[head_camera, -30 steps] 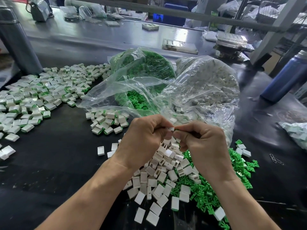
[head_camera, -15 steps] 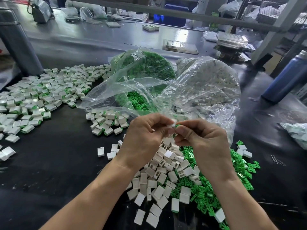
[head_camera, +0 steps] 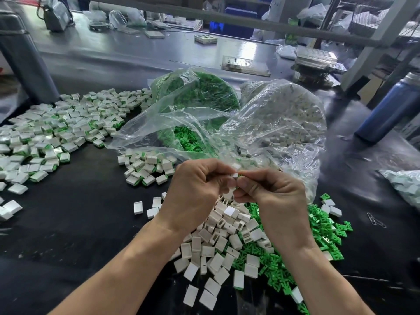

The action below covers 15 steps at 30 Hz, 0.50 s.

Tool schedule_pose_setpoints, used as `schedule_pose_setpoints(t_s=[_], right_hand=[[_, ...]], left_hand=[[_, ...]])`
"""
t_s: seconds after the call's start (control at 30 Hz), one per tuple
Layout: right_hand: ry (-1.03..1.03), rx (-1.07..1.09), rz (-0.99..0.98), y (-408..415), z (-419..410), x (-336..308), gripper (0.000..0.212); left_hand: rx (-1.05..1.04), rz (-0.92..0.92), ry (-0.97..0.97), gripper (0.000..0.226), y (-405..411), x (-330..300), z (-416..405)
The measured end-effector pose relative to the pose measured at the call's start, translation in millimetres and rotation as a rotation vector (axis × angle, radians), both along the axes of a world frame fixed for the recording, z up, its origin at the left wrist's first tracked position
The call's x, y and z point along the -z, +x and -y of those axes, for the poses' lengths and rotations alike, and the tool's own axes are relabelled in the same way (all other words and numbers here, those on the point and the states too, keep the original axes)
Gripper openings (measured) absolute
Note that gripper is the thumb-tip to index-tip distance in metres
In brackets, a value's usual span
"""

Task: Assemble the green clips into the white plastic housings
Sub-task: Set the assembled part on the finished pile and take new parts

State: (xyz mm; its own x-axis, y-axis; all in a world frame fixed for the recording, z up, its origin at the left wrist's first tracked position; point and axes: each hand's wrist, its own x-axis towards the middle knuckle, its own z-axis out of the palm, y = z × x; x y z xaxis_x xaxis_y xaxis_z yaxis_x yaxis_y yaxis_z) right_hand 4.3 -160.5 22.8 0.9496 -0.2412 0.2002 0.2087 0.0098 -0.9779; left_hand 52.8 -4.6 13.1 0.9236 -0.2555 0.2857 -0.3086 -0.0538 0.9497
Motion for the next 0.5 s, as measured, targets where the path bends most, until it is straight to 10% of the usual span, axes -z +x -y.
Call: schedule_pose_setpoints(t_s=[0.33,0.5], right_hand=[[-0.031,0.054,0.009,3.8,4.5,1.1,0.014],[0.053,-0.037,-0.108,5.6,1.5,-0.4,0.051]], left_hand=[[0.016,-0.011,-0.002,0.017,2.4,-1.8,6.9],[0.034,0.019,0.027,0.015,2.9,-4.7,7.7]])
